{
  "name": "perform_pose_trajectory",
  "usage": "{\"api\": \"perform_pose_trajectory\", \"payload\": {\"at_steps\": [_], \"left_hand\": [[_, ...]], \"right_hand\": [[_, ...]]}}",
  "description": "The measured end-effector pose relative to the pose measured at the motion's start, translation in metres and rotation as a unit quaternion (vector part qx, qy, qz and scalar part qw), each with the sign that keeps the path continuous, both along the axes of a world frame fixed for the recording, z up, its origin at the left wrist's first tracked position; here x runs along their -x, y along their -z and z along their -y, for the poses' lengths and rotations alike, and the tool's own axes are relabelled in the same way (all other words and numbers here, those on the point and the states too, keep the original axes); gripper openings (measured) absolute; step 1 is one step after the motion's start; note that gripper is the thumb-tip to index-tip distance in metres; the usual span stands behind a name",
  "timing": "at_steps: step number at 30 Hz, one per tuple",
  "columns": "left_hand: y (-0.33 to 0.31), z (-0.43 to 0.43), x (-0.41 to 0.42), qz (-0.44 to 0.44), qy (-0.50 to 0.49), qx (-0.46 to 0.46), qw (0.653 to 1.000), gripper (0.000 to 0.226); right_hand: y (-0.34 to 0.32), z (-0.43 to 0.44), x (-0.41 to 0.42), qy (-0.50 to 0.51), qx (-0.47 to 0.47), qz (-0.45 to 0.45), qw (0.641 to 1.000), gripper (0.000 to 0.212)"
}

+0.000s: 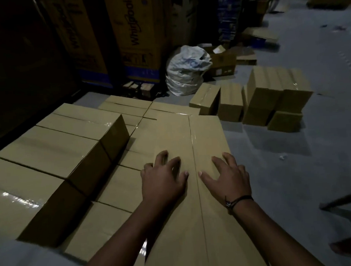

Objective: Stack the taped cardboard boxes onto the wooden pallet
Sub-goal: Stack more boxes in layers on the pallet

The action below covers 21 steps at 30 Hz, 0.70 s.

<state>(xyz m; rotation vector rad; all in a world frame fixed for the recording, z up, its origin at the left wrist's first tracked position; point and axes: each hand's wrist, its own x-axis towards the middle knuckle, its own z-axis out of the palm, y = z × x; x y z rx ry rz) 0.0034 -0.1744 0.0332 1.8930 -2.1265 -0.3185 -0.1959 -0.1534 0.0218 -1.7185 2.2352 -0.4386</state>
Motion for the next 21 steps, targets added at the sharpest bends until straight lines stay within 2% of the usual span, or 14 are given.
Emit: {"api": "perform_pose_trajectory", "payload": {"at_steps": [11, 16, 21], "left_hand": [[-0.045, 0.212, 0.109, -0.009, -0.128, 0.039, 0.991, 0.068], [-0.046, 0.295, 0.128, -0.034, -0.177, 0.037, 0.983, 0.069], [-0.021, 0.387, 0.129, -0.042, -0.226, 0.03, 0.973, 0.069]], "right_hand": [[-0.045, 0.267, 0.117, -0.149, 0.061, 0.029, 0.987, 0.068], [-0.051, 0.37, 0.128, -0.192, 0.082, 0.026, 0.978, 0.066], [-0.023, 0.481, 0.124, -0.242, 0.057, 0.024, 0.968, 0.065]]}}
